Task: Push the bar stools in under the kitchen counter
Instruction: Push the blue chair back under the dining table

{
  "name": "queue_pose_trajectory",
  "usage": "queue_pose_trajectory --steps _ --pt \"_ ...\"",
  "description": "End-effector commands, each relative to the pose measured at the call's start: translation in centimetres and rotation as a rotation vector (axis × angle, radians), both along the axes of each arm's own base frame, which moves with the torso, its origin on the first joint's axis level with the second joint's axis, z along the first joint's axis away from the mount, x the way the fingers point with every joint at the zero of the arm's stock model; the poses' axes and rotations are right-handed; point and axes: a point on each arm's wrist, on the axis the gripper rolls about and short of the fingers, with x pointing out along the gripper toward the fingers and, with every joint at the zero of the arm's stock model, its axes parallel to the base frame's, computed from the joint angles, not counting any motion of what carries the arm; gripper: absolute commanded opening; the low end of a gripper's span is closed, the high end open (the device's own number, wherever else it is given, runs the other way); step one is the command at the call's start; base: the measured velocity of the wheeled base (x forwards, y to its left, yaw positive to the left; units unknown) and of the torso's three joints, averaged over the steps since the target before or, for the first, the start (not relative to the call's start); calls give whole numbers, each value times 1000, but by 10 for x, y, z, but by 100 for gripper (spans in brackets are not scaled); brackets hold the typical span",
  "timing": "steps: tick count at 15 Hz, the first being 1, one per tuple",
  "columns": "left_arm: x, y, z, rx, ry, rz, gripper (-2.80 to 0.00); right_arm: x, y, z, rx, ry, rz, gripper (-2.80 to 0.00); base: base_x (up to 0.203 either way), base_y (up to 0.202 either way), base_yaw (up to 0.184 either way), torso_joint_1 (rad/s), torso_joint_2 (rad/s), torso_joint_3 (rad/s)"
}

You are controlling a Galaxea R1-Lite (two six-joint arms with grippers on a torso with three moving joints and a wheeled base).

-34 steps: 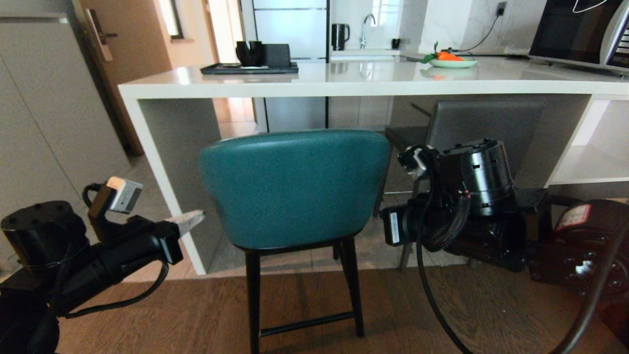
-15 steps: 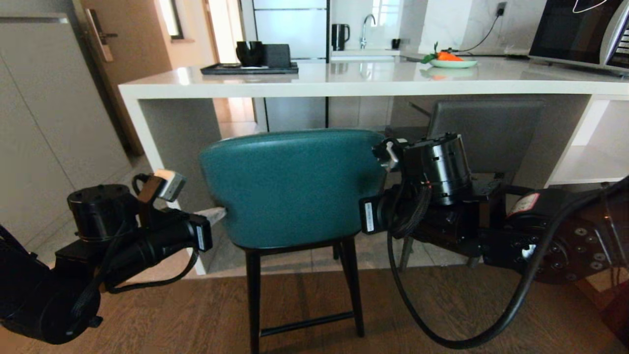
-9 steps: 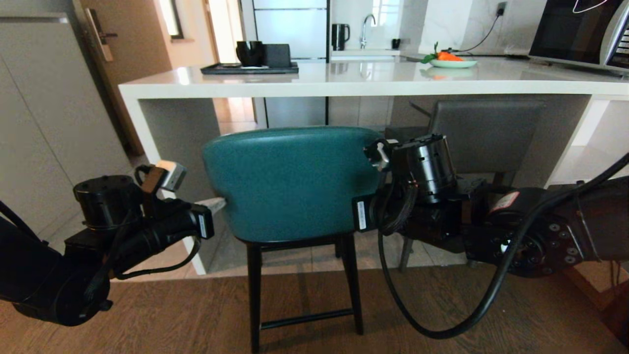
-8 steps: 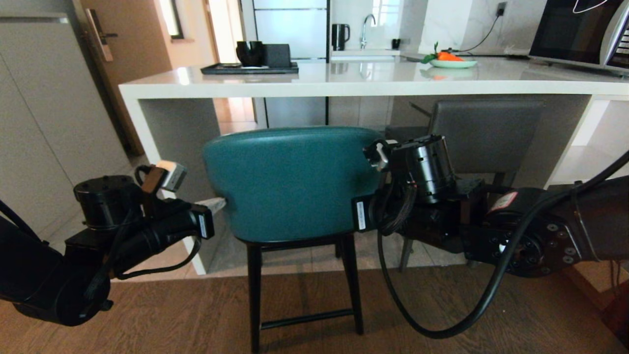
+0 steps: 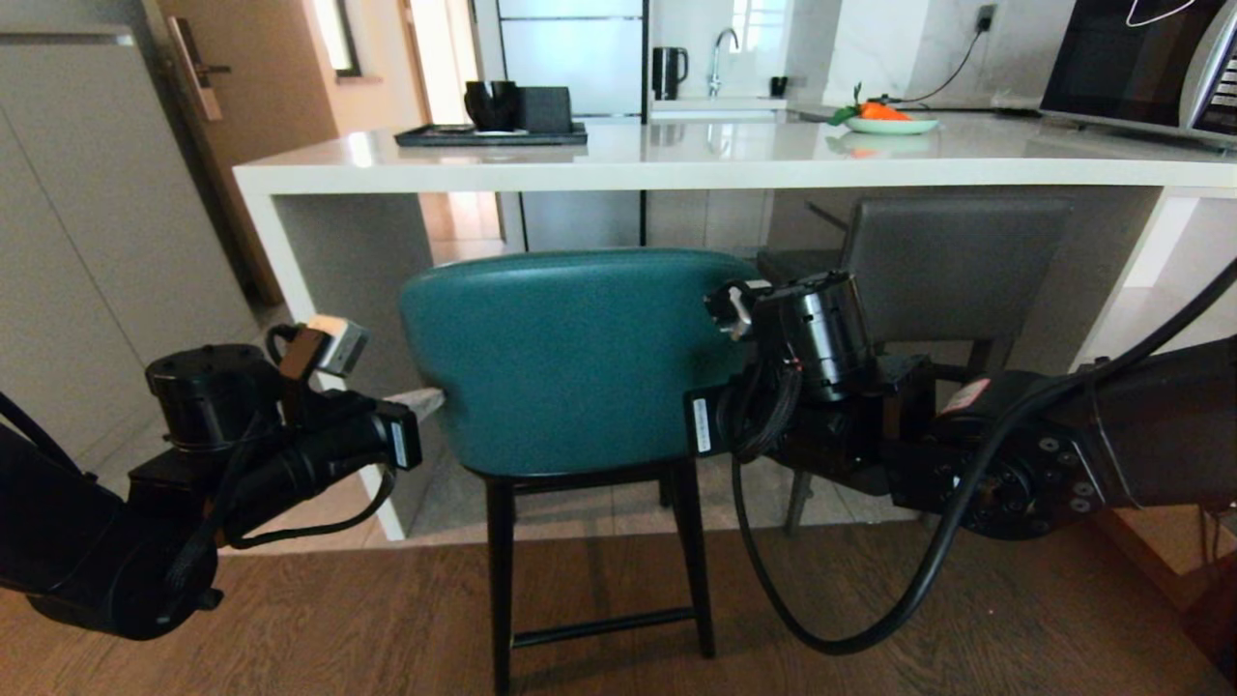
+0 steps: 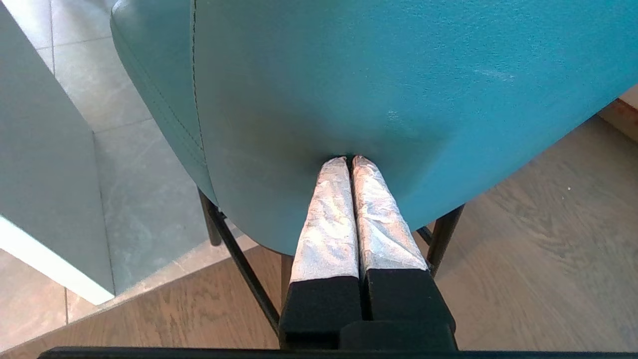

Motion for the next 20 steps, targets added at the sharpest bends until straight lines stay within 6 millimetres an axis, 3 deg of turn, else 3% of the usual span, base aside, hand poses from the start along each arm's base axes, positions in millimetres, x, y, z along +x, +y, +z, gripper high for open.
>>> queue_pose_trajectory --steps 1,14,20 --pt "0 1 1 -2 -9 1 -280 2 2 -3 -1 -1 -3 -280 58 0 -3 -2 0 2" --pt "-2 2 3 -2 -13 1 -280 5 -1 -1 6 -10 -17 -280 182 0 2 3 1 2" --pt "-2 2 3 -2 -13 0 -280 4 -2 -1 5 -9 -19 -280 14 0 1 1 1 0"
